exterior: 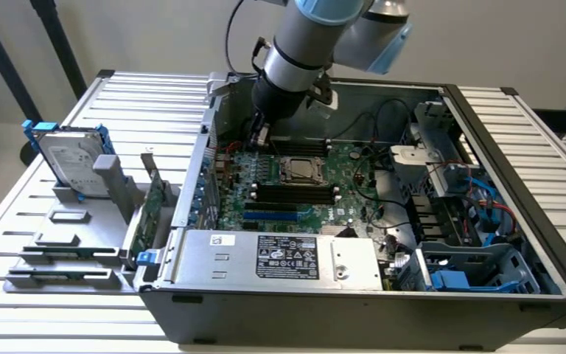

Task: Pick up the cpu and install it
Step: 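Install the first cpu locking lever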

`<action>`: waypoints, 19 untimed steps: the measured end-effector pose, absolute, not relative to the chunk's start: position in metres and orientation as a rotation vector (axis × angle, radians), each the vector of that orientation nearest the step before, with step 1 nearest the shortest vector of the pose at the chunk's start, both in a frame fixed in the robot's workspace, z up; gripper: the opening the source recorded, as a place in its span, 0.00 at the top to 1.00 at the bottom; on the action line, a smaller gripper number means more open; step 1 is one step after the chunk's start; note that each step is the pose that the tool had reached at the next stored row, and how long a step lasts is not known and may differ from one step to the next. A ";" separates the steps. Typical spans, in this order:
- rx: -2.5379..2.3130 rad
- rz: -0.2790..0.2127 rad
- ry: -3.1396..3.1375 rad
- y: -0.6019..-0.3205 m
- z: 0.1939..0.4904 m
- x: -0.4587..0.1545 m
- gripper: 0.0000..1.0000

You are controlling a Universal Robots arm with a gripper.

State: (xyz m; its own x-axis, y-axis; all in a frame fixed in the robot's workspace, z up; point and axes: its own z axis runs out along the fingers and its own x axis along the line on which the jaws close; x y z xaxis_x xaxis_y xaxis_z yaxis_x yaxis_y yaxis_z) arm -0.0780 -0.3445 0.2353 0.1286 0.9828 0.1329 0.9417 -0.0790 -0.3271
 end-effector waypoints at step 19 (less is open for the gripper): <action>-2.294 0.111 -1.581 -0.345 0.250 -0.078 0.89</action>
